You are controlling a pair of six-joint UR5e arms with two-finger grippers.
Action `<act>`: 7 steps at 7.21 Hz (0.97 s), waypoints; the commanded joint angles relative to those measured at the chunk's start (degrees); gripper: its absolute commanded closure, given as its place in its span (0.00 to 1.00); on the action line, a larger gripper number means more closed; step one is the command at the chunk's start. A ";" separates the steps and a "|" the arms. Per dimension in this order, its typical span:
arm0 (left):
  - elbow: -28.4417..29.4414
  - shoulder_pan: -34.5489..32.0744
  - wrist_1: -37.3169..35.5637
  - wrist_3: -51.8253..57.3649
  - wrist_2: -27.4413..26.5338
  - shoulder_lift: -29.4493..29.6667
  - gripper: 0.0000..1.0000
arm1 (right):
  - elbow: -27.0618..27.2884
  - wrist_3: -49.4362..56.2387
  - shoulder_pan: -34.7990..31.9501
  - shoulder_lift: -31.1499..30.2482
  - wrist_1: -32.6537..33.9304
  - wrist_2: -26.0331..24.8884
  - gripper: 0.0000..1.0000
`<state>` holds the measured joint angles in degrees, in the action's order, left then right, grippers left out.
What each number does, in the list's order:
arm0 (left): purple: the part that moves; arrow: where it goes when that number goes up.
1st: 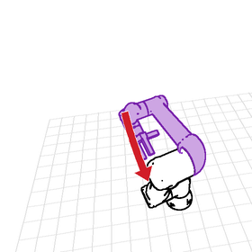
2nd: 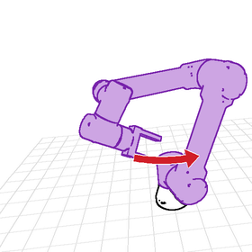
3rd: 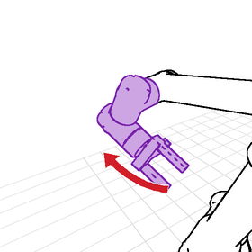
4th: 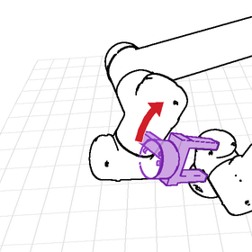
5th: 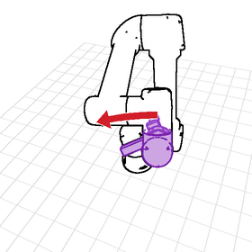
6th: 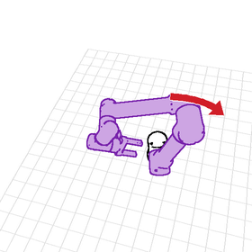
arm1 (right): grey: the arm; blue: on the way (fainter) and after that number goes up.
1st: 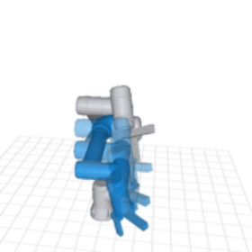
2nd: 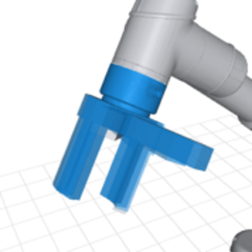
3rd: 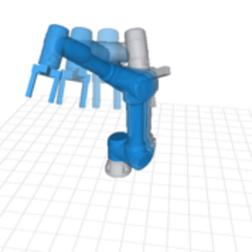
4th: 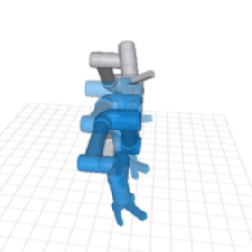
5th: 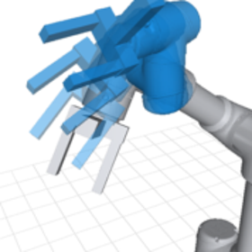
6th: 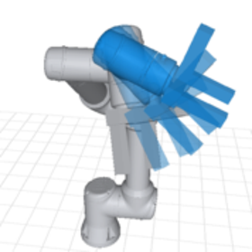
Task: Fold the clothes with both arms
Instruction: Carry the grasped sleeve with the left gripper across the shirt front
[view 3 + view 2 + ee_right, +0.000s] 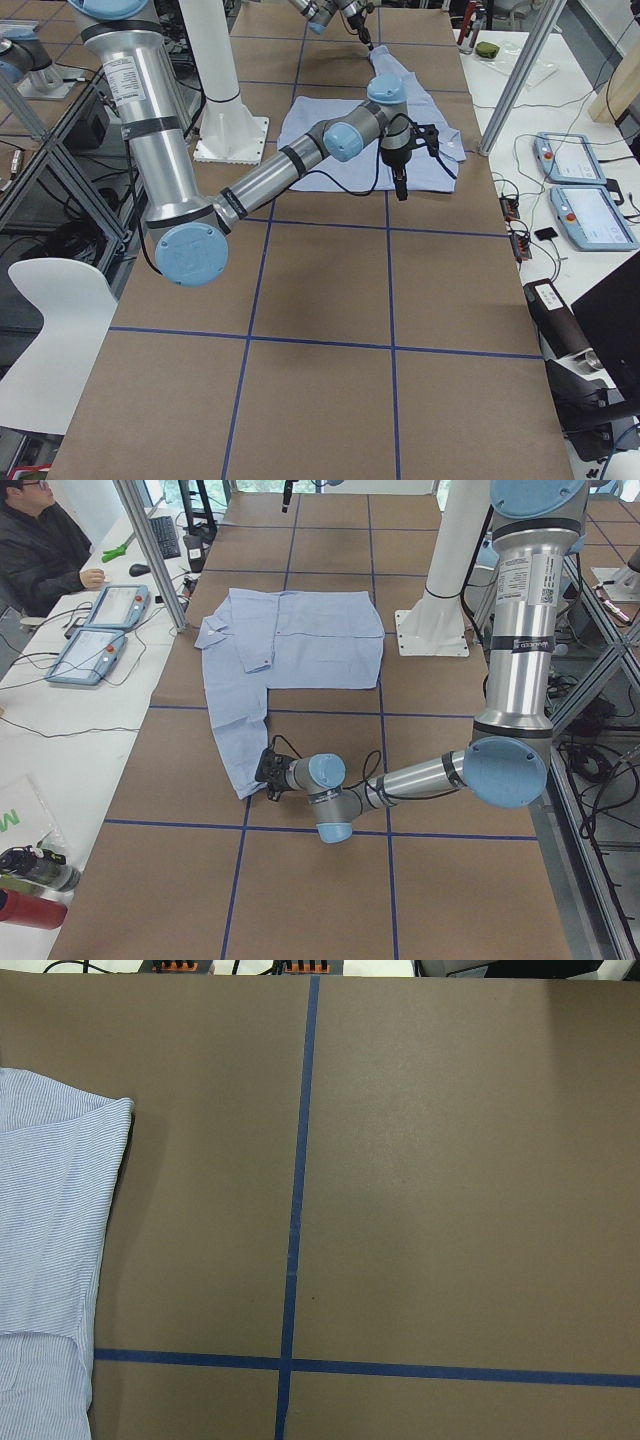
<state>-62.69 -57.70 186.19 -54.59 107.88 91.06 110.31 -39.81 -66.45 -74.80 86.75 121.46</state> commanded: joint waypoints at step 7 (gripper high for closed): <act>-24.93 -5.77 -30.53 -1.04 12.63 11.99 1.00 | 0.17 -0.45 0.09 -0.61 0.00 0.09 0.00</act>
<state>-85.43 -64.59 159.10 -55.63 120.75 99.11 110.41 -40.18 -66.36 -75.34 86.75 121.52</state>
